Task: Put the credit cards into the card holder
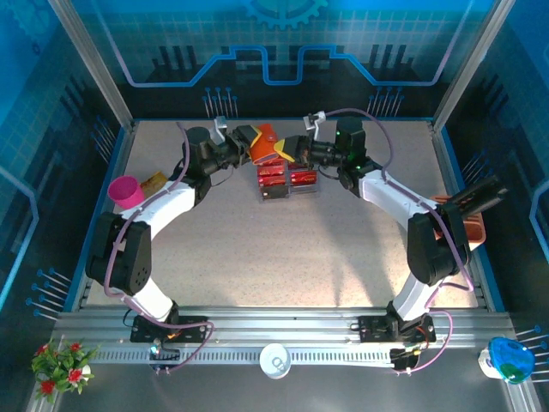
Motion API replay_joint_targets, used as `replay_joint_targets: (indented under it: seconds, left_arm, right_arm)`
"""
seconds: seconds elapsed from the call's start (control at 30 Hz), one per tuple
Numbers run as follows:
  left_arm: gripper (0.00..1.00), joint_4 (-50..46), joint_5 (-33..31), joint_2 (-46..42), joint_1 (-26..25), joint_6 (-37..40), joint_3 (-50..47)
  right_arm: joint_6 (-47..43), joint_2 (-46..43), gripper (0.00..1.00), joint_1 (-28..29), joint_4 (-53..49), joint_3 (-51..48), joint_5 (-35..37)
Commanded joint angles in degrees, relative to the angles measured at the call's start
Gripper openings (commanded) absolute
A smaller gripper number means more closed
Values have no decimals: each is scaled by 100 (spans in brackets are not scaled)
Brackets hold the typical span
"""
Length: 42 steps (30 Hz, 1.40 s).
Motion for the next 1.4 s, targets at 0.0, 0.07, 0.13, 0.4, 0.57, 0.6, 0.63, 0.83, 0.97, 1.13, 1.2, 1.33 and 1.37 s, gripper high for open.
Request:
replay_joint_targets:
  seconds: [0.0,0.07,0.13,0.4,0.57,0.6,0.63,0.83,0.97,1.13,1.2,1.33,1.37]
  left_arm:
    - [31,416,155,-29,-72,-151,-32]
    - [23,426,159,-3,-77,-156,-32]
    - [16,431,157,-6,-77,-156,-51]
    - [6,91,190,-7,-77,200,4]
    - [6,-846,234,-24,-87,1068,354]
    - [5,-987,224,-25,-87,1198,409]
    - [6,-1139,221,-24,-94,1329,475]
    - [4,-1378,227,29,-147,1528,592]
    - [4,-1374,223,22,-173,1514,592]
    - [4,-1417,206,-33,-182,1506,566]
    - [4,-1452,202,-47,-182,1519,574]
    - [4,-1458,208,-59,-184,1500,583]
    - [4,-1457,208,-59,-182,1495,583]
  right_arm:
    - [-111,79,0,77,44,110,37]
    - [-108,84,0,71,55,93,62]
    - [-115,87,0,70,47,79,71]
    - [-1262,-204,28,-143,-1541,269,299]
    - [-2552,-323,37,-250,-3461,806,834]
    - [-2794,-312,37,-239,-3775,947,971]
    - [-3043,-303,38,-214,-4137,1103,1135]
    - [-3995,-87,43,96,-5531,2039,2155]
    - [-4325,87,46,429,-5983,2577,2820]
    - [-4551,240,50,796,-6284,2971,3491]
    - [-4606,305,52,892,-6314,3061,3593]
    - [-4726,532,53,1055,-6465,3382,3799]
    - [-4753,588,54,1093,-6479,3460,3826]
